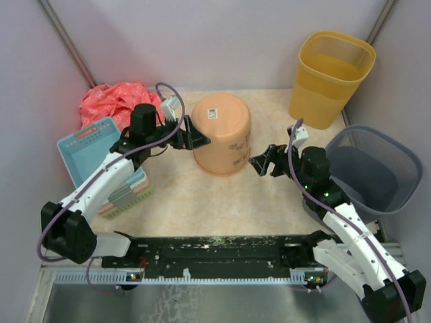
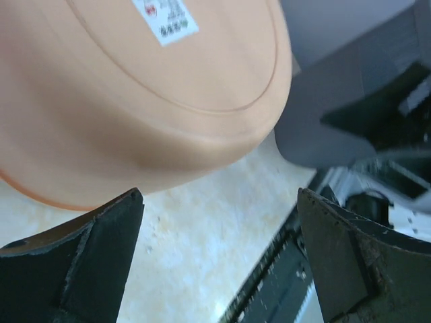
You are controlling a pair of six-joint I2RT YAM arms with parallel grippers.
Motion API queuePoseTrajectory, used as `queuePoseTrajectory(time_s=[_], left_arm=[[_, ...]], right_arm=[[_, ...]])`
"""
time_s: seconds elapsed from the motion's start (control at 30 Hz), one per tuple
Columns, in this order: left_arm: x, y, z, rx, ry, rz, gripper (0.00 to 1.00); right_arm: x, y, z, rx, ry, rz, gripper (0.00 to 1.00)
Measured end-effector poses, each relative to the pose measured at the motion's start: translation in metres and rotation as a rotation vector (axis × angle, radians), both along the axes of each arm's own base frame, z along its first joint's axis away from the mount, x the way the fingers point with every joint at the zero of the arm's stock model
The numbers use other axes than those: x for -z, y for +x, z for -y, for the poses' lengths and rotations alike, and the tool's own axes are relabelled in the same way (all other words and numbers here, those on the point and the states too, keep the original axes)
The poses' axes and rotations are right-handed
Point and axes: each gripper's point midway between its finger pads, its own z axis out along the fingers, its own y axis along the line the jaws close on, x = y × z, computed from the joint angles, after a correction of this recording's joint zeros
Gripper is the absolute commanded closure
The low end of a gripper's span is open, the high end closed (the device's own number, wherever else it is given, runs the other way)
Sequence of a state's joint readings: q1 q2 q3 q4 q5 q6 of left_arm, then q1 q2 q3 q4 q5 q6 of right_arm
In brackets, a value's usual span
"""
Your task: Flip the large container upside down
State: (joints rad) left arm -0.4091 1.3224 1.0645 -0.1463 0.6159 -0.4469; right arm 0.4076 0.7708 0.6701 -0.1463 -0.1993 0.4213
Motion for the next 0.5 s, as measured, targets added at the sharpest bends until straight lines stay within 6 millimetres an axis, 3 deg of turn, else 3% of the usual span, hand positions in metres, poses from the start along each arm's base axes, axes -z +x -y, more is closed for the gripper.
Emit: queuePoseTrajectory(time_s=[0.1, 0.23, 0.37, 0.43, 0.5], left_arm=[[-0.024, 0.021, -0.006, -0.075, 0.020, 0.098, 0.00], [-0.059, 0.017, -0.025, -0.150, 0.040, 0.242, 0.00], [-0.093, -0.001, -0.046, -0.216, 0.032, 0.357, 0.00], [-0.098, -0.010, -0.053, -0.242, 0.026, 0.379, 0.00], [-0.091, -0.015, -0.059, -0.266, 0.026, 0.366, 0.00]], right_arm=[[-0.003, -0.010, -0.012, -0.089, 0.029, 0.032, 0.14], [0.014, -0.011, -0.024, -0.157, 0.049, 0.051, 0.13], [0.036, 0.019, -0.037, -0.154, 0.047, 0.017, 0.13], [0.051, 0.035, -0.047, -0.154, 0.056, -0.002, 0.13], [0.059, 0.063, -0.063, -0.142, 0.081, 0.017, 0.13]])
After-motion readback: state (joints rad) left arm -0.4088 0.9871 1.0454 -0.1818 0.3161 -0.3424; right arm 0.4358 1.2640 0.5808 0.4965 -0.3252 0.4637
